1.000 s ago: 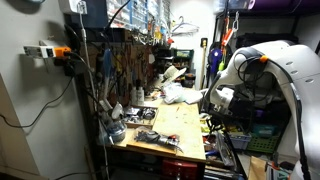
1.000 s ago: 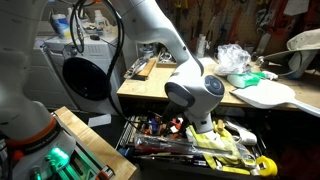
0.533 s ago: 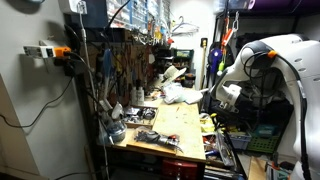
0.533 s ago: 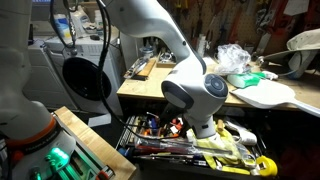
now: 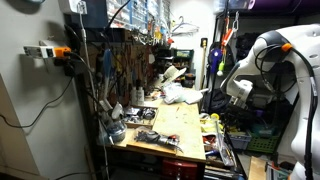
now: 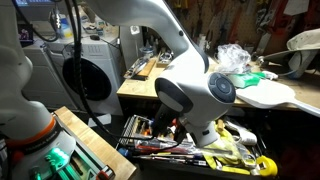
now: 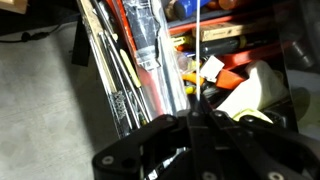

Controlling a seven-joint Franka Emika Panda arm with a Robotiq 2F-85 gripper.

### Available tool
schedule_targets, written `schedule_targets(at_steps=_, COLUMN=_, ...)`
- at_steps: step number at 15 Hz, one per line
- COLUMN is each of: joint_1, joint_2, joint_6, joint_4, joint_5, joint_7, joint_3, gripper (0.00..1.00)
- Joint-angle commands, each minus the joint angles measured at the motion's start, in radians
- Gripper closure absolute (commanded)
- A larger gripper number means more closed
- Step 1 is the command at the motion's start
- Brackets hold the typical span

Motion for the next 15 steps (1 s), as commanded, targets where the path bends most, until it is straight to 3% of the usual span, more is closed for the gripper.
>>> schedule_targets(at_steps=1, joint_1=-0.020, joint_2=-0.123, joint_6=-0.075, joint_4=-0.075, joint_5=-0.060, joint_7=-0.082, joint_3=-0.003, gripper=0.98)
schedule_targets(at_steps=7, joint_1=-0.007, joint_2=-0.267, joint_6=-0.257, joint_4=-0.102, joint_5=-0.094, joint_7=-0.190, joint_3=-0.010, gripper=0.98)
schedule_targets(at_steps=10, joint_1=0.010, joint_2=-0.319, joint_6=-0.351, joint_4=-0.100, joint_5=-0.060, joint_7=-0.258, joint_3=-0.005, gripper=0.98)
schedule_targets(at_steps=15, joint_1=0.091, joint_2=-0.365, joint_6=-0.432, joint_4=-0.088, joint_5=-0.002, joint_7=-0.388, joint_3=0.024, gripper=0.98)
